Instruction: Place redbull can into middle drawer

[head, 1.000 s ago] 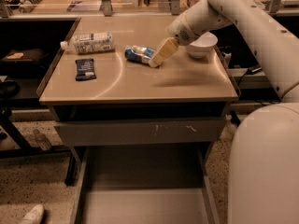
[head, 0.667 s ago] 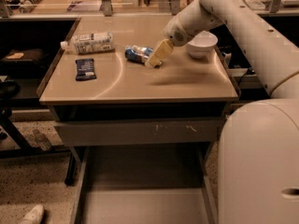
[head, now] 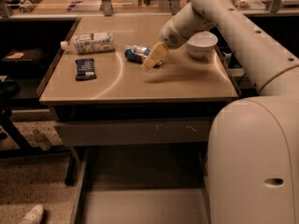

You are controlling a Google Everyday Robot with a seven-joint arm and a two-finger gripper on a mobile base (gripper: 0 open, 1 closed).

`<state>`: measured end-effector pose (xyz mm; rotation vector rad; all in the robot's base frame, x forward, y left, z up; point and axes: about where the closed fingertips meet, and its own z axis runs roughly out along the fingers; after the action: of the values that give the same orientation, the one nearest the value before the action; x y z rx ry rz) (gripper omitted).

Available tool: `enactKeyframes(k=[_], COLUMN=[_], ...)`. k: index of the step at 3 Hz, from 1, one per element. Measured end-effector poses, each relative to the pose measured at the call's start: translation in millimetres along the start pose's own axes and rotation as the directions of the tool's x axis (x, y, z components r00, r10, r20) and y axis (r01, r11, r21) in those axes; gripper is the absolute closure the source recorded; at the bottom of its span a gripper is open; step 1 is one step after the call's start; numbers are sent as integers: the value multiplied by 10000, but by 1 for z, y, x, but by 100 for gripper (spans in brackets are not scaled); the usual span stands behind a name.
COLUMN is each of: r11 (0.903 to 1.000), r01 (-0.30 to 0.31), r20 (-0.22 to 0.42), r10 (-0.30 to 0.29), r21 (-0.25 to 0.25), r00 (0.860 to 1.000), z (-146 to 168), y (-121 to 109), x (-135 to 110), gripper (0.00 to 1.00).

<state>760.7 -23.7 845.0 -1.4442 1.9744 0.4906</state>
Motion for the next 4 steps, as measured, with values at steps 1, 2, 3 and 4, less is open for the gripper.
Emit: enactKeyframes(k=[1,2,3,4], r11=[9999,9993,9993,9993], r01=[-144,-366,-366,-366], r20=[-115,-246,-247,-247], r10=[144,365,365,365], r21=[-17,-47,-48,-48], r00=[9998,9990,9990,9990], z=[6,10,10,11], y=[-1,-2,-2,-2], x=[4,9,9,9], gripper=[0,19,42,65])
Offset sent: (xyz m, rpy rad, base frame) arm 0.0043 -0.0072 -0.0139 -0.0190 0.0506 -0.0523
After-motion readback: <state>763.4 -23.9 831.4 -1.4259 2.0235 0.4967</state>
